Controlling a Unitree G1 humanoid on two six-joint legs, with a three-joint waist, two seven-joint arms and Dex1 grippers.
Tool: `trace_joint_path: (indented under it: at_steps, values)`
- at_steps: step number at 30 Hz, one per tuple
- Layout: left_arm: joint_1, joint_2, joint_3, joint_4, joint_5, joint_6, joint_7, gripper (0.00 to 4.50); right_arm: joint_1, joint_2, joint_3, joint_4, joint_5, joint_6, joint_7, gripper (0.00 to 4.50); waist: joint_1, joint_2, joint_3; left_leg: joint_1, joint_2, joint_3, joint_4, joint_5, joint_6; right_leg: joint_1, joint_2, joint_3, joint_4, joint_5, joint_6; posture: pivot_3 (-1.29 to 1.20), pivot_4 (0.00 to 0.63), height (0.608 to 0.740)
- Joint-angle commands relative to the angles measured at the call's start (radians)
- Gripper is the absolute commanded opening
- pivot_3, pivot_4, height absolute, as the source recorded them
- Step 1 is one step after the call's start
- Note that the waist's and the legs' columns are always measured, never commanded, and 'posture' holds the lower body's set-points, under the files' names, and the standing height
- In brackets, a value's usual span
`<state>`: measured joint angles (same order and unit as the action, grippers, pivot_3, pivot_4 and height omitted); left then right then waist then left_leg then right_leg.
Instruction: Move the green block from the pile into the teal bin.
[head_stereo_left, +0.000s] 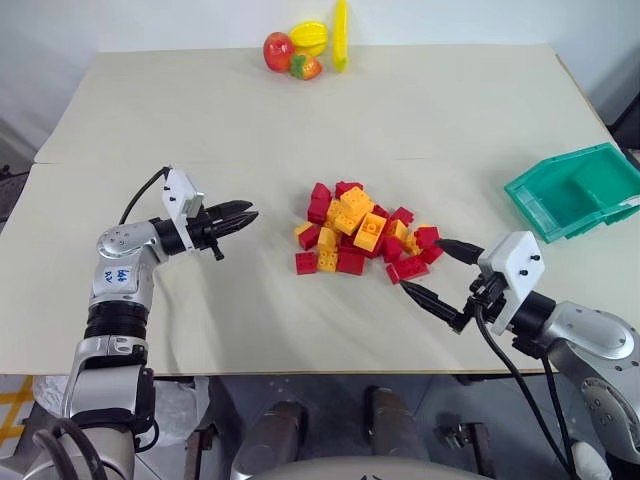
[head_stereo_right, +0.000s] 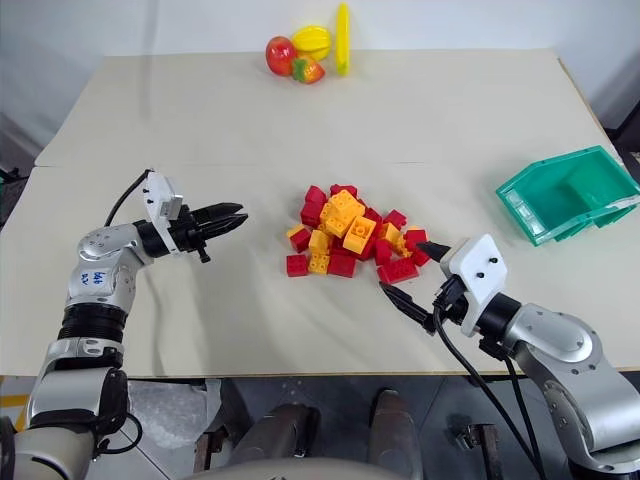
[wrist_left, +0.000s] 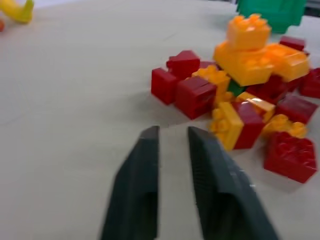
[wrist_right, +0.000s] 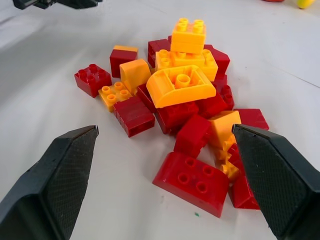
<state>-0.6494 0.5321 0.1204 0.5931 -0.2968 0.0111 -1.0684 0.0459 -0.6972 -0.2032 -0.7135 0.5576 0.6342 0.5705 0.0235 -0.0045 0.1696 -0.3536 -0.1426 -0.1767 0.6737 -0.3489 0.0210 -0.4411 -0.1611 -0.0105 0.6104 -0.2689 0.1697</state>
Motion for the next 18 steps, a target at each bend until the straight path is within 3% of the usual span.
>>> trace_joint_path:
  at_steps: [1, 8, 12, 15, 18]
  values:
    - [-0.001, 0.022, 0.010, -0.035, -0.014, -0.007, -0.029, 2.25, -0.034, 0.003, -0.006, -0.041, 0.028, 0.045, -0.038, 4.50, 0.000, 0.000, 0.000, 0.000, 0.000, 0.000, 0.000, 0.000, 0.000, 0.000, 0.000, 0.000, 0.000, 0.000, 0.000, 0.00, 0.150, 0.740]
    - [0.034, 0.062, 0.025, -0.087, -0.088, 0.059, -0.161, 4.40, -0.124, 0.017, 0.029, -0.084, 0.094, 0.172, -0.111, 4.50, 0.001, 0.000, 0.000, 0.000, 0.000, 0.001, 0.000, 0.000, 0.000, -0.002, 0.000, 0.001, 0.000, 0.000, 0.000, 0.00, 0.150, 0.740]
    - [0.062, 0.078, 0.045, -0.122, -0.124, 0.083, -0.196, 4.45, -0.165, 0.027, 0.043, -0.106, 0.135, 0.231, -0.147, 4.50, 0.001, 0.000, 0.000, -0.001, 0.000, 0.001, 0.000, 0.000, 0.000, -0.002, 0.000, 0.001, 0.000, 0.000, 0.000, 0.00, 0.150, 0.740]
    - [0.061, 0.077, 0.077, -0.120, -0.168, 0.064, -0.244, 4.50, -0.271, 0.053, 0.093, -0.097, 0.174, 0.384, -0.238, 3.89, -0.003, 0.000, 0.000, -0.001, 0.001, 0.002, 0.000, 0.000, 0.000, -0.002, 0.000, 0.002, 0.000, 0.001, -0.001, 0.00, 0.150, 0.740]
    - [0.052, 0.075, 0.085, -0.088, -0.189, -0.002, -0.339, 4.50, -0.450, 0.186, 0.208, -0.005, 0.164, 0.470, -0.325, 2.89, -0.009, 0.000, 0.000, -0.001, 0.003, 0.002, 0.001, 0.000, -0.001, -0.003, 0.002, 0.002, 0.000, 0.002, -0.003, 0.00, 0.150, 0.740]
